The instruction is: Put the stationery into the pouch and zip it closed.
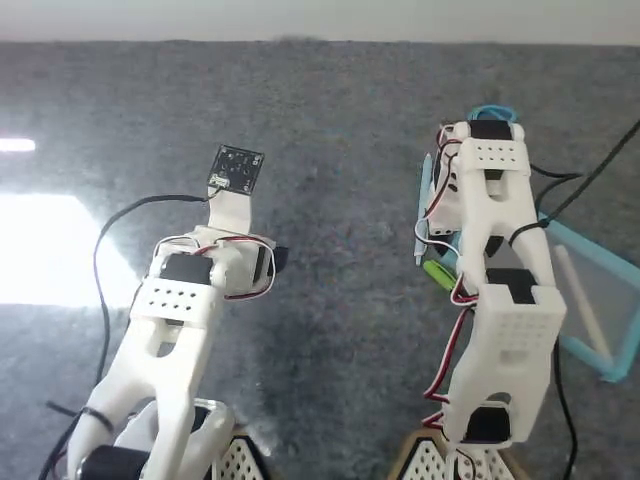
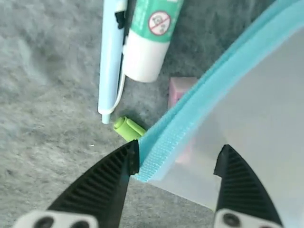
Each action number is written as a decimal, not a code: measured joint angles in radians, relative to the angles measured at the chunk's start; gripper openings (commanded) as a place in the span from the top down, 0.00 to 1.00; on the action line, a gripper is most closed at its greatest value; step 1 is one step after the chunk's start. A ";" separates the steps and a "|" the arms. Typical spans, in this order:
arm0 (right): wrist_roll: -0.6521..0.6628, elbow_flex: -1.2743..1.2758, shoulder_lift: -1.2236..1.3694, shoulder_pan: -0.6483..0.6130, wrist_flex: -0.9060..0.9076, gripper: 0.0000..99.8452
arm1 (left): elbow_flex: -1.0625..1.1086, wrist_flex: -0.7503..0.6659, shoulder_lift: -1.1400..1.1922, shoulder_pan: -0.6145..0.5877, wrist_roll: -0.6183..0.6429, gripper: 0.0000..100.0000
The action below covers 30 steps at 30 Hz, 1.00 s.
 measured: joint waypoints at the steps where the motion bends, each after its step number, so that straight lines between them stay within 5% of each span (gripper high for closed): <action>1: 0.000 -0.003 0.009 0.000 0.000 0.74 | 0.000 0.000 0.000 0.000 0.000 0.75; 30: 0.035 -0.012 0.023 -0.054 0.089 0.74 | 0.000 0.000 0.000 0.000 0.000 0.75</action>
